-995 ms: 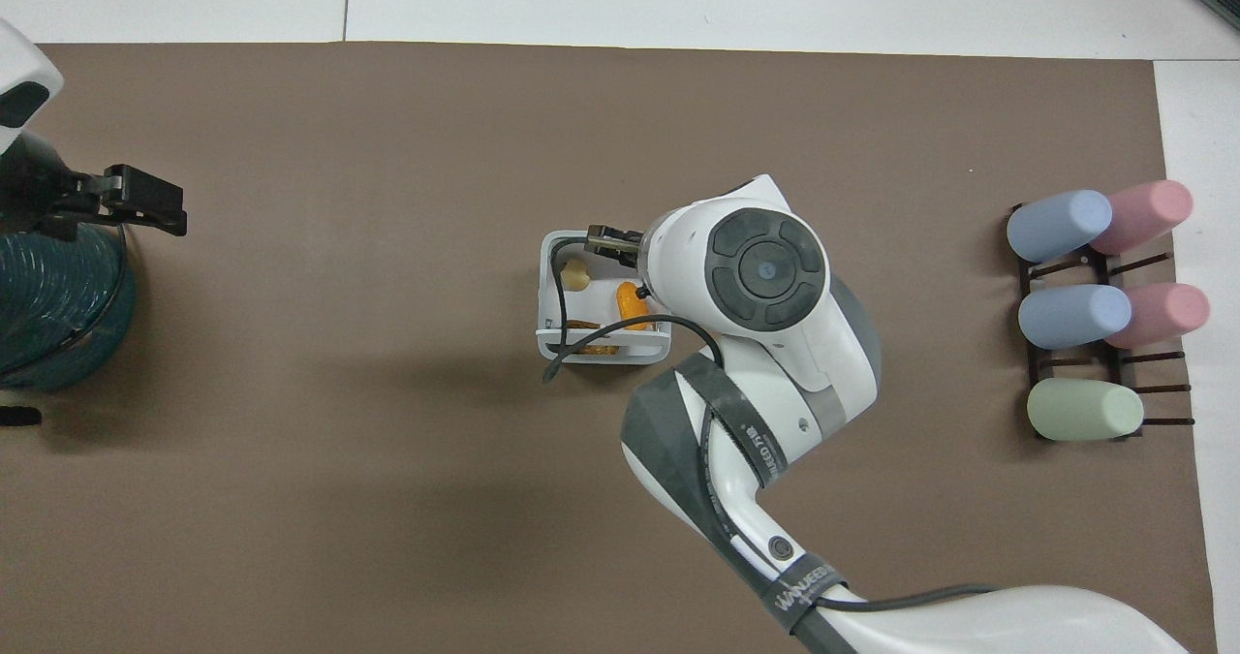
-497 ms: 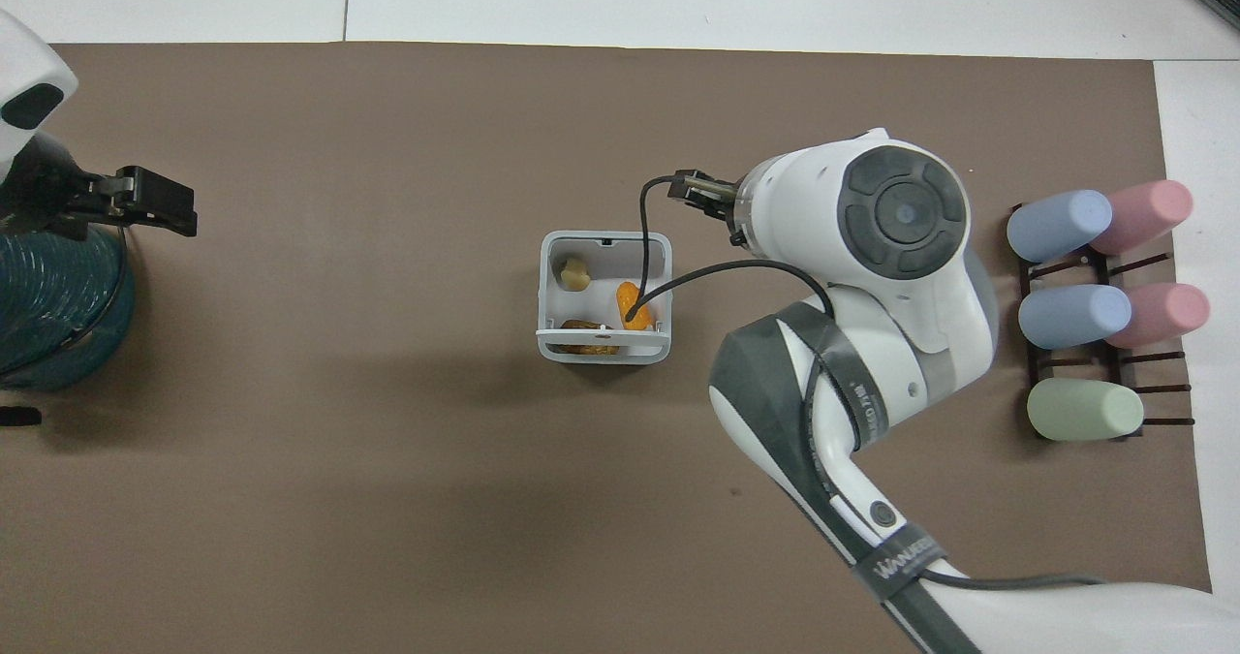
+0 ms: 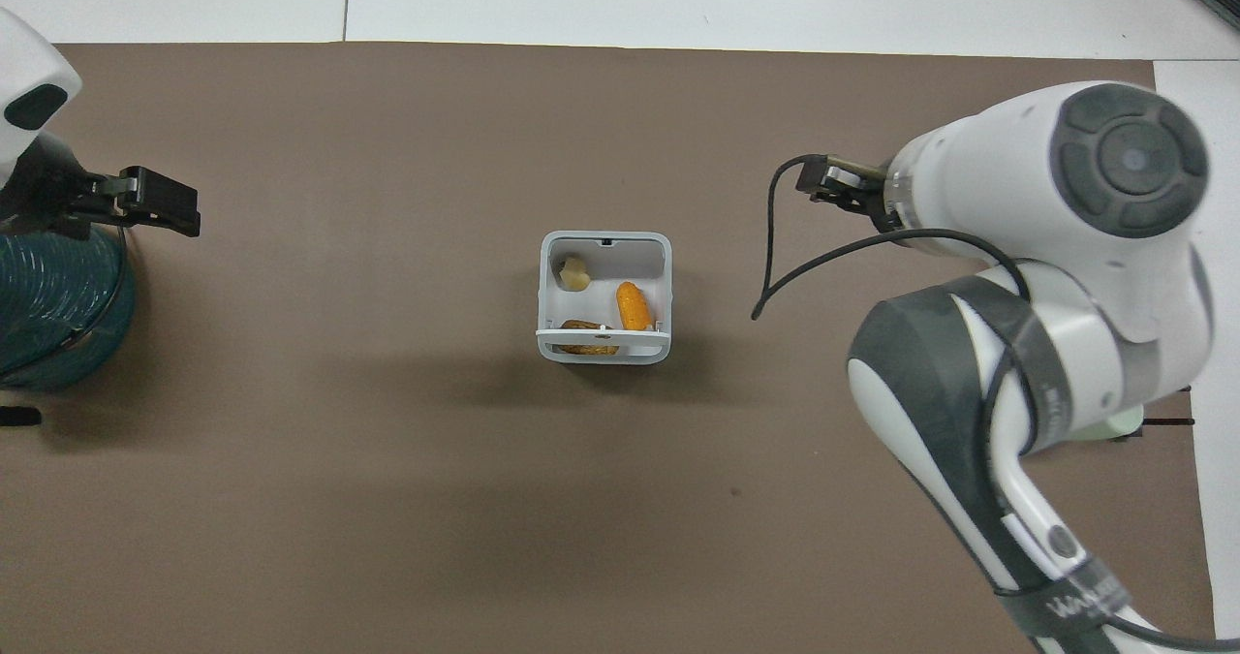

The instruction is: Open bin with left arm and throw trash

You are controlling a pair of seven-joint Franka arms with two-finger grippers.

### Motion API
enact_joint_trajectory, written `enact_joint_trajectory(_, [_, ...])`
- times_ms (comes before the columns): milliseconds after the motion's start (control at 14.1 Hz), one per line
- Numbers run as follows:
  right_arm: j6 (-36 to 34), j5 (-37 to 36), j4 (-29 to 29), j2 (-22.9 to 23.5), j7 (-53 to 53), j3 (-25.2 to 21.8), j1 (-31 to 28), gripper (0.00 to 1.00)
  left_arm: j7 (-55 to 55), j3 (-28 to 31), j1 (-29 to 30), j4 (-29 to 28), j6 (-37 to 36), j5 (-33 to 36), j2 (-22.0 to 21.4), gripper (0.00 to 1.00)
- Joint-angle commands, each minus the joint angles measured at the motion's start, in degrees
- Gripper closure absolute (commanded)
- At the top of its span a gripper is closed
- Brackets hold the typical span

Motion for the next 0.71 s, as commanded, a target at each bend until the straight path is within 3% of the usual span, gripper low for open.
enact_joint_trajectory(0, [-1.82, 0.46, -1.54, -1.31, -5.77, -1.67, -1.75, 0.0, 0.22, 0.19, 0.58, -2.28, 0.51, 0.95, -1.97, 0.0])
enact_joint_trajectory(355, [-7.09, 5.9, -1.19, -2.37, -12.04, -1.68, -5.7, 0.0, 0.22, 0.1, 0.41, -2.28, 0.59, 0.95, -1.97, 0.0])
enact_joint_trajectory(640, [-12.0, 6.27, -1.1, -4.39, -14.31, -1.68, -7.12, 0.0, 0.22, 0.19, 0.49, -2.28, 0.59, 0.95, -1.97, 0.0])
